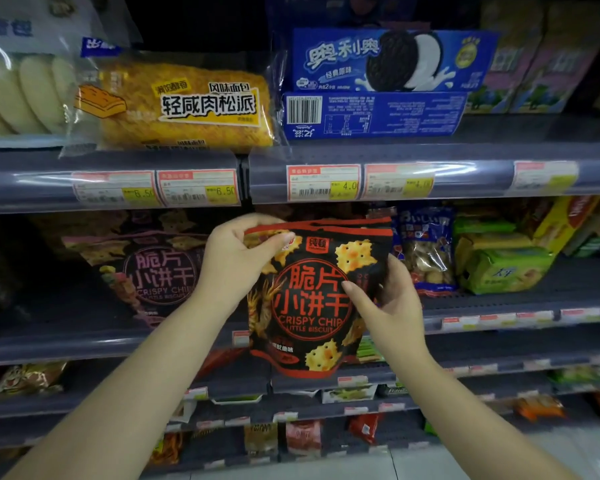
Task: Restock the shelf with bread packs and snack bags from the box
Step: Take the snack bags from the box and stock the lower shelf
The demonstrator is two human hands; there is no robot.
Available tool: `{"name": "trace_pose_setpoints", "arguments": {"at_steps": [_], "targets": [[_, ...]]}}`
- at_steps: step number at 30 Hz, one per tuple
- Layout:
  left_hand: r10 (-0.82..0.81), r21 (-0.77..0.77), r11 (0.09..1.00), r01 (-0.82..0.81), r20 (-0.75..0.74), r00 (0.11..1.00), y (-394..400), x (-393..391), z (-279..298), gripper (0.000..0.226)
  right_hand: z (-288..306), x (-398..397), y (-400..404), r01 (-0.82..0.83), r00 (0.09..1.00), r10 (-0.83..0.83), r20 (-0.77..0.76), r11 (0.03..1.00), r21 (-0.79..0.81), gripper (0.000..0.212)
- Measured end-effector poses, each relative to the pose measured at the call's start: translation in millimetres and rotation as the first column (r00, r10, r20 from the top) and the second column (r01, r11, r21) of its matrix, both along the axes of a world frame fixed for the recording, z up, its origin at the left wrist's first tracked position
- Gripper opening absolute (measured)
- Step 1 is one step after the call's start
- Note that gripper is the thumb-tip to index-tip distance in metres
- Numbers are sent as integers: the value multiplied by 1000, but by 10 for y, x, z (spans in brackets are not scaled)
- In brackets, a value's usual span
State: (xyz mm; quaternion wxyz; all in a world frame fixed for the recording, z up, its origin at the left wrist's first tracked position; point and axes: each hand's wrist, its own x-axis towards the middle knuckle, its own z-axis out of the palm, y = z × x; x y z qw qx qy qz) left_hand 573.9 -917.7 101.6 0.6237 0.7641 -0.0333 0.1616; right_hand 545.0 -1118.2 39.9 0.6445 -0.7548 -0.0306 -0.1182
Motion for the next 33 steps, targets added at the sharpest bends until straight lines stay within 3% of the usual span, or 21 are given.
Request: {"name": "trace_pose_setpoints", "arguments": {"at_steps": [3,6,11,15,18,23,29,33], "targets": [[14,-64,998,-14,8,1000,-33,52,-91,29,-34,57,138,112,994,-112,6,993,42,50],[92,-13,996,-91,35,995,-25,63,-183,38,-78,68,252,157,987,-159,20,983,98,43],[115,95,987,-129,146,983,54,-54,-313,86,-89,115,336,188,977,-200,75,972,140,38],[-64,187,980,72,-50,997,76,-302,-710,124,-100,172,313,211,968,-229,100,963,165,38],[-223,160,953,259,-213,951,73,-477,-968,141,-119,189,312,215,966,-232,114,966,143,38],[-230,215,938,271,-196,953,107,-412,-944,141,-83,263,315,192,970,-206,131,975,114,37],[-156,295,941,167,-62,986,249,-17,-979,135,-30,577,298,38,993,-35,111,999,-27,37],[-125,283,950,133,-46,991,292,120,-1129,133,-219,687,287,-104,994,108,3,972,-212,77]]}}
